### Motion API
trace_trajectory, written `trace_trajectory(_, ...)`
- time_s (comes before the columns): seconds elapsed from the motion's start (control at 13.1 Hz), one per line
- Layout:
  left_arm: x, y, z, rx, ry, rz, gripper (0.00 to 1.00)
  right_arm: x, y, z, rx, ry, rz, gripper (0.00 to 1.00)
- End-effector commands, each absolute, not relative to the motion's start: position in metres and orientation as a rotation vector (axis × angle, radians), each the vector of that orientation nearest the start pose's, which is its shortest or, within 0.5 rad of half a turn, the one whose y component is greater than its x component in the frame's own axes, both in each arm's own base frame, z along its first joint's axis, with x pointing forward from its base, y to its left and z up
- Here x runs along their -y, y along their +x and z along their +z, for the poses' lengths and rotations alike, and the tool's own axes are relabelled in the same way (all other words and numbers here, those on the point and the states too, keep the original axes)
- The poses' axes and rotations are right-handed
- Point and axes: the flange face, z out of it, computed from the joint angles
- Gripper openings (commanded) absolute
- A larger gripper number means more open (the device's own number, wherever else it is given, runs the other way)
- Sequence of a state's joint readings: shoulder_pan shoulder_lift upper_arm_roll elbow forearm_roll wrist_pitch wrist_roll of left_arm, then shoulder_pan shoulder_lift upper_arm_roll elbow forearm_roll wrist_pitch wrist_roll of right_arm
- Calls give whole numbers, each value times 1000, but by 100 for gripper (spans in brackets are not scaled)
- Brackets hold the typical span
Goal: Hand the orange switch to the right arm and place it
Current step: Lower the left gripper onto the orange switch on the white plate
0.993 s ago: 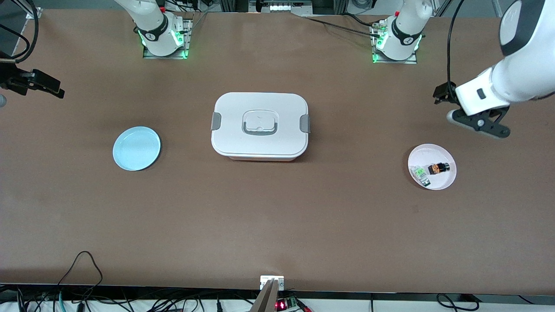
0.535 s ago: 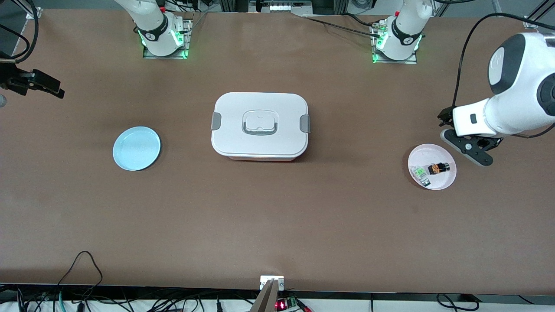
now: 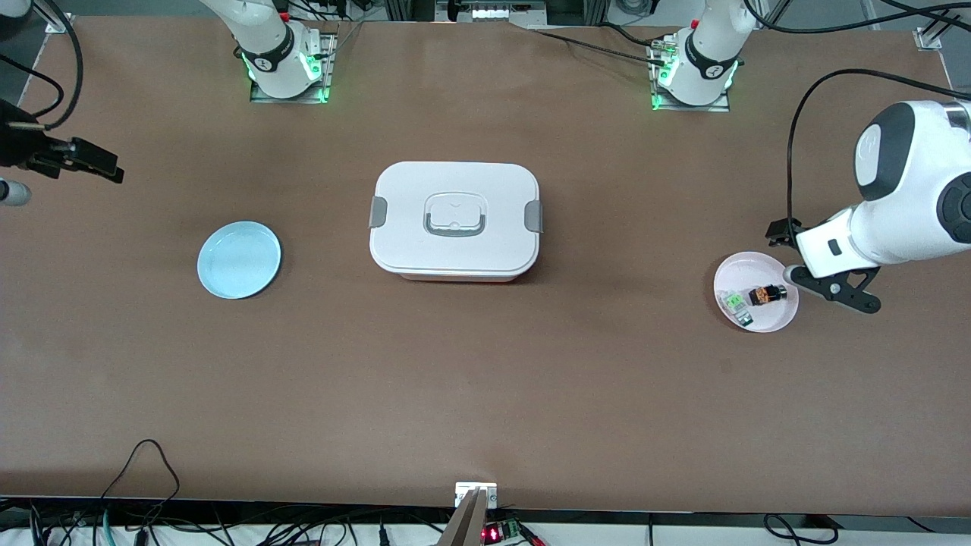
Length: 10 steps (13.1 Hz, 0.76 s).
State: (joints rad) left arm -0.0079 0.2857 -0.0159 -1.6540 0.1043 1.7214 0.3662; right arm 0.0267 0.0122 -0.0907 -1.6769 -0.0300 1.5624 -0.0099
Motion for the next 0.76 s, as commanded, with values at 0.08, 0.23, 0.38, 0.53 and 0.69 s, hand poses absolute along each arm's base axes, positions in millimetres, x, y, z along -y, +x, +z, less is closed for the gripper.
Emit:
trace_trajectory(0.08,-10,655,408,-597,-3025,356,100,28,562,556,-42,-3152,199,100)
trace_trajectory(0.23,-13,651,386,-424,-3065,350,100,25,567,543,-39,-3149,235,100)
trace_trajectory(0.38,-22,645,356,-275,-3075,317,100,15,572,531,-13,-3150,269,100)
trace_trajectory(0.53,-61,637,321,-155,-3091,195,100,9,574,524,2,-3150,288,100)
trace_trajectory(0.69,-80,621,288,-108,-3099,143,100,2,575,518,21,-3149,315,100)
